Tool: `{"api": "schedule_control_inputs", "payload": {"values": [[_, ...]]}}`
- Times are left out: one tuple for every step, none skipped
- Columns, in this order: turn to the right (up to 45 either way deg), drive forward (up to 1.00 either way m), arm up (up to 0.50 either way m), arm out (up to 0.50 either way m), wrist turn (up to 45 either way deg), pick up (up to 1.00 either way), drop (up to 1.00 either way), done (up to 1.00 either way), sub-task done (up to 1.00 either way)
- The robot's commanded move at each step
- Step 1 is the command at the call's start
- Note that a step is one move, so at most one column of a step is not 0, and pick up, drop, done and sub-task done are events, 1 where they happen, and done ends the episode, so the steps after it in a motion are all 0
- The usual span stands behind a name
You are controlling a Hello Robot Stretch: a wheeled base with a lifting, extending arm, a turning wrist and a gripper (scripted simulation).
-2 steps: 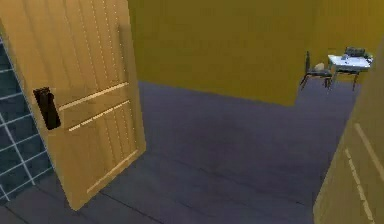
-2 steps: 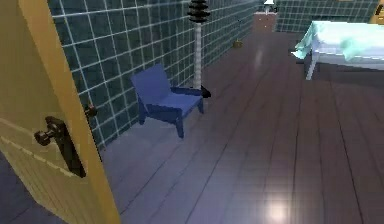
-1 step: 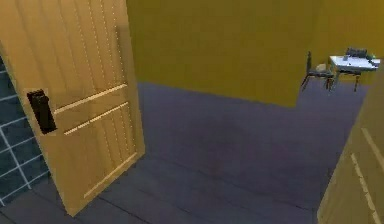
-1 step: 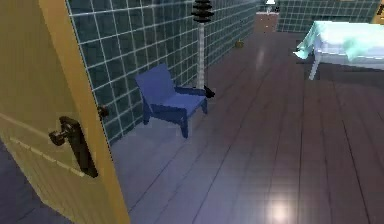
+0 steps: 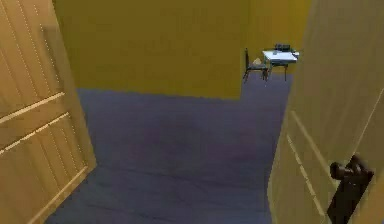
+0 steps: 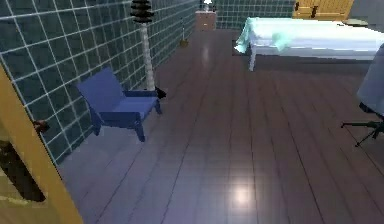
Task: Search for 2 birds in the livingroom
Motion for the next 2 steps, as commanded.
{"api": "schedule_control_inputs", "payload": {"values": [[0.0,0.9,0.0,0.0,0.0,0.0,0.0,0.0,0.0],[24.0,0.0,0.0,0.0,0.0,0.0,0.0,0.0,0.0]]}}
